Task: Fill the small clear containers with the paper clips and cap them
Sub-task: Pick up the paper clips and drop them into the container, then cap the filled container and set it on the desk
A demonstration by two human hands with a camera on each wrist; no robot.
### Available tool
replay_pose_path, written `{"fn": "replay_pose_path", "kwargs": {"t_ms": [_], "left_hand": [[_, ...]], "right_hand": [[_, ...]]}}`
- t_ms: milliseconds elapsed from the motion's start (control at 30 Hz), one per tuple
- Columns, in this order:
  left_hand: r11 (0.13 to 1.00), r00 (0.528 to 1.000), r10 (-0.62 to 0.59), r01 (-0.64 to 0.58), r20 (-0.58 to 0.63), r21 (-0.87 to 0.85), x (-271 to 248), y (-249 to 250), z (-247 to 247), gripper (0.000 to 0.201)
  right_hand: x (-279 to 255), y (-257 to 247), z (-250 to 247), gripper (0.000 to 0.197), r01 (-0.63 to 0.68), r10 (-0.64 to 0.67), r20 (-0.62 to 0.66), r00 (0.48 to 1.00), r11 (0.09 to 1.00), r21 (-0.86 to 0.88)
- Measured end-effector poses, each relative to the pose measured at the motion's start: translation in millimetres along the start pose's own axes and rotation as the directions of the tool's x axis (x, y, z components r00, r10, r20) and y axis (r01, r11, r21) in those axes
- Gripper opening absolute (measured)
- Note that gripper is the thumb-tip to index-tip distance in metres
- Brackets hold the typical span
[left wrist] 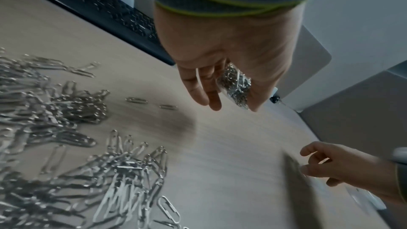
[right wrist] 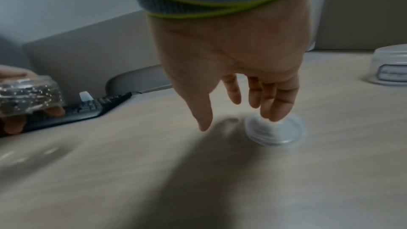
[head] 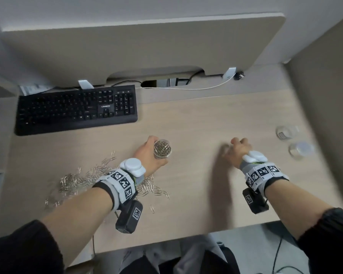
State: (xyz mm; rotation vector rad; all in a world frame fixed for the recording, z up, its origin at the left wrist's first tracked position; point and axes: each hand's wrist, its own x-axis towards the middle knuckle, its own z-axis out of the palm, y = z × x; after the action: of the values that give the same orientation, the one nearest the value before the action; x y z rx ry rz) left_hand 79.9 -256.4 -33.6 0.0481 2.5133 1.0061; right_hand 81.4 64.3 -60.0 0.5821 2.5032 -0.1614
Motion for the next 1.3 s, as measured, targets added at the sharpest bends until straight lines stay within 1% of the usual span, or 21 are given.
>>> {"fn": "replay_pose_path", "kwargs": {"t_ms": [100,133,200,300,333,400,467,500,567,600,667,767,833,900,1000,1133,1300], "left_hand": [[1.000,0.999,0.001,-0.002,0.032,0.023,11,14,19,0.065],[1.000,0.999,0.001,-0.002,0.044,0.030,15,18,25,0.066],[0.999,0.998,0.001,-0.005,0.067,0.048,23,24,35,0.067],[0.998,0.995,0.002,-0.009,0.104,0.068,32,35,46,0.066],[0.997,0.994,0.001,-0.009,0.108,0.072,35,38,49,0.066],[0.997,0.994,0.003,-0.011,0.112,0.077,37,41,54,0.067],[0.997,0.993,0.013,-0.022,0.114,0.077,40,43,57,0.068],[0.997,0.994,0.014,-0.023,0.113,0.074,41,43,57,0.068],[0.998,0.995,0.017,-0.024,0.103,0.062,42,43,55,0.067],[0.998,0.995,0.020,-0.025,0.095,0.054,41,43,52,0.065],[0.999,0.996,0.039,-0.040,0.076,0.016,37,41,44,0.063],[0.997,0.997,0.058,-0.056,0.041,-0.056,31,35,30,0.061],[0.995,0.998,0.056,-0.054,0.017,-0.087,24,27,15,0.058],[0.992,0.999,0.052,-0.050,0.014,-0.115,20,21,5,0.056],[0.982,0.999,0.044,-0.043,0.007,-0.181,5,1,-19,0.059],[0.973,0.999,0.050,-0.050,-0.009,-0.223,-12,-18,-45,0.060],[0.963,1.000,0.017,-0.021,-0.015,-0.269,-26,-30,-66,0.059]], "right_hand": [[9,21,3,0.058,0.009,-0.010,-0.006,1.000,0.996,-0.086],[12,26,5,0.059,0.023,-0.024,-0.013,1.000,0.994,-0.103],[14,31,7,0.052,0.043,-0.049,-0.038,0.998,0.991,-0.130],[17,31,5,0.034,0.057,-0.063,-0.046,0.997,0.991,-0.121],[19,31,4,0.030,0.060,-0.063,-0.031,0.998,0.993,-0.099],[21,27,-2,0.030,0.064,-0.064,0.022,0.998,0.998,-0.020],[19,20,-9,0.033,0.125,-0.131,0.061,0.990,0.988,0.085],[16,14,-13,0.036,0.156,-0.166,0.060,0.984,0.976,0.151],[6,-3,-25,0.044,0.200,-0.213,0.009,0.977,0.929,0.311],[-1,-13,-31,0.050,0.245,-0.251,-0.033,0.967,0.896,0.371],[-15,-39,-40,0.059,0.368,-0.364,-0.089,0.927,0.838,0.403],[-35,-78,-45,0.056,0.512,-0.513,-0.114,0.851,0.760,0.401],[-49,-103,-45,0.057,0.579,-0.586,-0.109,0.803,0.724,0.375],[-59,-118,-45,0.057,0.618,-0.630,-0.103,0.770,0.695,0.367],[-79,-150,-43,0.056,0.669,-0.684,-0.102,0.723,0.656,0.349],[-102,-183,-43,0.055,0.697,-0.714,-0.079,0.695,0.644,0.315],[-119,-204,-44,0.052,0.739,-0.759,-0.077,0.647,0.598,0.312]]}}
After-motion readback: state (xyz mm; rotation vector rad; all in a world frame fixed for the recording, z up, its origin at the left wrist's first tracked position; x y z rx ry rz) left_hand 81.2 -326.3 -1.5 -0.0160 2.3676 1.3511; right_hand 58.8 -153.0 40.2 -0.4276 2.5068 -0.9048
